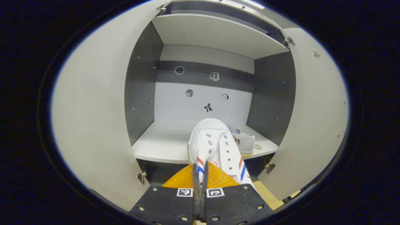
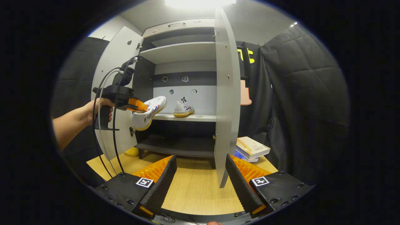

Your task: Grab one shoe with the right hand and put it into the shoe cabinet, grab the other shoe with the left hand and put it into the shoe cabinet; then close the right door with the right hand and the left door with the left hand.

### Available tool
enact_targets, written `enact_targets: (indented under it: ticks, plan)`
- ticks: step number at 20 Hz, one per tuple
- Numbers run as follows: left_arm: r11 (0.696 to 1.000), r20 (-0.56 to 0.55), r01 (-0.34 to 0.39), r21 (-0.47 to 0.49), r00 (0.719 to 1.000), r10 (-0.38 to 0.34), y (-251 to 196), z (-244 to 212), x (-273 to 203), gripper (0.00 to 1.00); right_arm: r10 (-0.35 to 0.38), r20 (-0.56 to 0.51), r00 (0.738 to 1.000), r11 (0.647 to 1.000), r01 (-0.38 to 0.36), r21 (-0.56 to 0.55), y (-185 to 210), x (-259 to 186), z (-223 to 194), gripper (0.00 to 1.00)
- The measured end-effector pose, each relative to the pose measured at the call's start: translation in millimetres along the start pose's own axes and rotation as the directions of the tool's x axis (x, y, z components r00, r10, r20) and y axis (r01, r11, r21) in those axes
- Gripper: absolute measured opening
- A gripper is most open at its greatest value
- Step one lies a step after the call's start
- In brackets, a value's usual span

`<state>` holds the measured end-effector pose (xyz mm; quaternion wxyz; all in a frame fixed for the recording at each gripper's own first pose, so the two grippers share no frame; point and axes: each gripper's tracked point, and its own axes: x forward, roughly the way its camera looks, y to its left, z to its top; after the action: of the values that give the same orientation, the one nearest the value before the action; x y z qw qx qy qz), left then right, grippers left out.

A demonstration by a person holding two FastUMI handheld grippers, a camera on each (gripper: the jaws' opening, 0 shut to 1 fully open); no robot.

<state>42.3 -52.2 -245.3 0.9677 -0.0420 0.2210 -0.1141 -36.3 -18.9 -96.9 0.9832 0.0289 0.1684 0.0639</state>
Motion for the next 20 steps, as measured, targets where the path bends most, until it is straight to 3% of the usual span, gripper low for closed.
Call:
enact_targets:
  ticks: [11,20]
  plan:
    - [0.999,0.006,-0.041,0.003,0.999,0.041,0.2,-0.8,-1.0,0.01,-0.04,-0.045,0.998,0.999,0.039,-0.015,-24.5,5.4,-16.3,0.98]
    - [0.993,-0.127,-0.12,0.01,0.984,0.121,7.5,-16.0,5.0,0.01,-0.08,-0.074,0.994,0.996,0.077,-0.04,-45.7,3.8,-23.1,0.98]
